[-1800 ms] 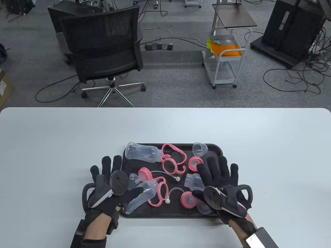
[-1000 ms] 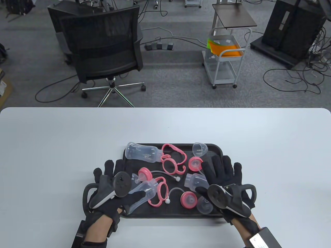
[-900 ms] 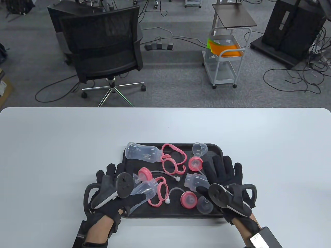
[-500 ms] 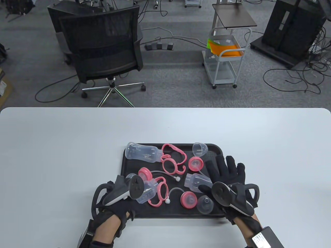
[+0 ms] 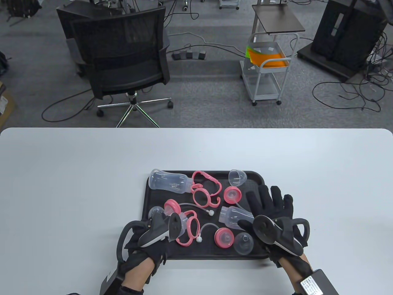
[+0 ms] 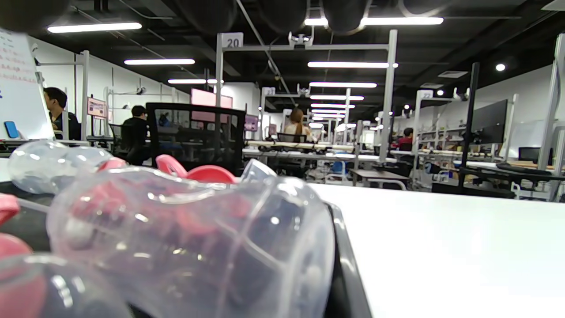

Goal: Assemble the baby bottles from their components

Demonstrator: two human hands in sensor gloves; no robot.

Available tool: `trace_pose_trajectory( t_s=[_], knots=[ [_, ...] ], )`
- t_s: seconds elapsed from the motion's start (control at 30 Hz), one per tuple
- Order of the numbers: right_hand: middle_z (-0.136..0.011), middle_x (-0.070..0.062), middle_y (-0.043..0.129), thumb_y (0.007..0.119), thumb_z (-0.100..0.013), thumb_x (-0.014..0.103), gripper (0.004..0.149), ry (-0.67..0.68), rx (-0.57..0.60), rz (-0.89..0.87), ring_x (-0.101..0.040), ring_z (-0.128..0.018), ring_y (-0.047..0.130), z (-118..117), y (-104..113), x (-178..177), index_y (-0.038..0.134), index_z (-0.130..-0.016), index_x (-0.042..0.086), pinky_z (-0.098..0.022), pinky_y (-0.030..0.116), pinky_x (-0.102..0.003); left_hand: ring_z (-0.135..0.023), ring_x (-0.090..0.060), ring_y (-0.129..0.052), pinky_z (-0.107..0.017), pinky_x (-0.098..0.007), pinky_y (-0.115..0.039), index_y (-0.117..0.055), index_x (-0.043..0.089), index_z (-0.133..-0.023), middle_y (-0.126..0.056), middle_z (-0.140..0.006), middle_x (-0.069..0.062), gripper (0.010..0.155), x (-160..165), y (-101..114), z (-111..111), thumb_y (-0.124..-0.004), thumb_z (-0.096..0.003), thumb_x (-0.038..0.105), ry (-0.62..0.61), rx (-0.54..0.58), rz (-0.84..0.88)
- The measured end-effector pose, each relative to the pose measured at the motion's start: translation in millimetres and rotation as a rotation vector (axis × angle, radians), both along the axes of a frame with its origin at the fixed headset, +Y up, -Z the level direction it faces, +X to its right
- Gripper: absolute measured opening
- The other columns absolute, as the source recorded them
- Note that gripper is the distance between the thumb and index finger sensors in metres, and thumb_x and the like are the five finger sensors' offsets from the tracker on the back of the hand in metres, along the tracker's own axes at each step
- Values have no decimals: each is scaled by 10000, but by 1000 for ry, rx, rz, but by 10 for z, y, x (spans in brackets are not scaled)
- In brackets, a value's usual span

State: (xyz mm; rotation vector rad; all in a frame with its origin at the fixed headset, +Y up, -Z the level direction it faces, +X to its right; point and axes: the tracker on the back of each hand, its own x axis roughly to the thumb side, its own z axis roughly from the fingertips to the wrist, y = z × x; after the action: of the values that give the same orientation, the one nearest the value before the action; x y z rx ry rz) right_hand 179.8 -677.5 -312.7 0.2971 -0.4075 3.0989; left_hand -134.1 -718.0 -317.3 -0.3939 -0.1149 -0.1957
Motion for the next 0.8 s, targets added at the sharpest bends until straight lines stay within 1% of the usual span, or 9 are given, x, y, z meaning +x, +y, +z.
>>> trace_pose_trajectory(
  t_s=[0.17, 0.27, 0.4, 0.53, 0.7, 0.77, 0.8],
  knots=[
    [-1166, -117, 372, 635, -361, 695, 863, -2, -5, 1, -503, -1069, 404, -4, 3, 0, 433, -1098, 295, -738, 405, -767, -938, -456, -820, -732, -685, -608, -407, 56, -1106, -641, -1067, -198, 1075, -18, -72, -41, -955, -402, 656, 31, -10, -14],
    [-1165, -118, 377, 636, -360, 694, 863, -2, -5, -1, -503, -1069, 405, -8, 1, 4, 435, -1098, 294, -739, 405, -766, -929, -453, -825, -732, -681, -609, -405, 54, -1103, -650, -1059, -194, 1067, -34, -84, -50, -956, -407, 647, 51, -7, -3],
    [-1164, -119, 381, 637, -360, 693, 862, 0, -5, 2, -503, -1068, 407, -8, 1, 1, 438, -1097, 292, -738, 406, -767, -911, -446, -839, -722, -682, -625, -423, 54, -1097, -664, -1044, -194, 1053, -40, -75, -54, -969, -404, 630, 46, -7, 15],
    [-1164, -118, 386, 637, -360, 693, 862, -3, -3, -1, -505, -1067, 409, -8, 7, 7, 440, -1097, 291, -738, 405, -767, -901, -442, -857, -719, -675, -645, -448, 65, -1096, -679, -1041, -184, 1040, -80, 47, -20, -980, -400, 625, 53, 4, 12],
    [-1162, -119, 397, 637, -361, 692, 860, 1, 5, -7, -506, -1066, 412, -4, 15, 9, 443, -1096, 289, -737, 408, -766, -899, -441, -862, -718, -671, -648, -465, 75, -1098, -687, -1041, -182, 1030, -146, 205, 20, -987, -400, 623, 57, 5, 86],
    [-1159, -121, 411, 640, -362, 690, 858, 5, 9, -7, -504, -1064, 423, 0, 18, 0, 452, -1094, 285, -737, 425, -761, -898, -444, -862, -716, -673, -647, -468, 74, -1096, -687, -1040, -182, 1030, -173, 252, 34, -989, -396, 620, 65, -3, 116],
    [-1156, -123, 421, 641, -362, 690, 855, 7, 9, -7, -505, -1061, 429, 2, 19, -3, 460, -1092, 283, -735, 458, -749, -896, -444, -861, -714, -676, -645, -466, 72, -1097, -688, -1039, -185, 1031, -182, 265, 37, -989, -397, 619, 66, -1, 128]
  ],
)
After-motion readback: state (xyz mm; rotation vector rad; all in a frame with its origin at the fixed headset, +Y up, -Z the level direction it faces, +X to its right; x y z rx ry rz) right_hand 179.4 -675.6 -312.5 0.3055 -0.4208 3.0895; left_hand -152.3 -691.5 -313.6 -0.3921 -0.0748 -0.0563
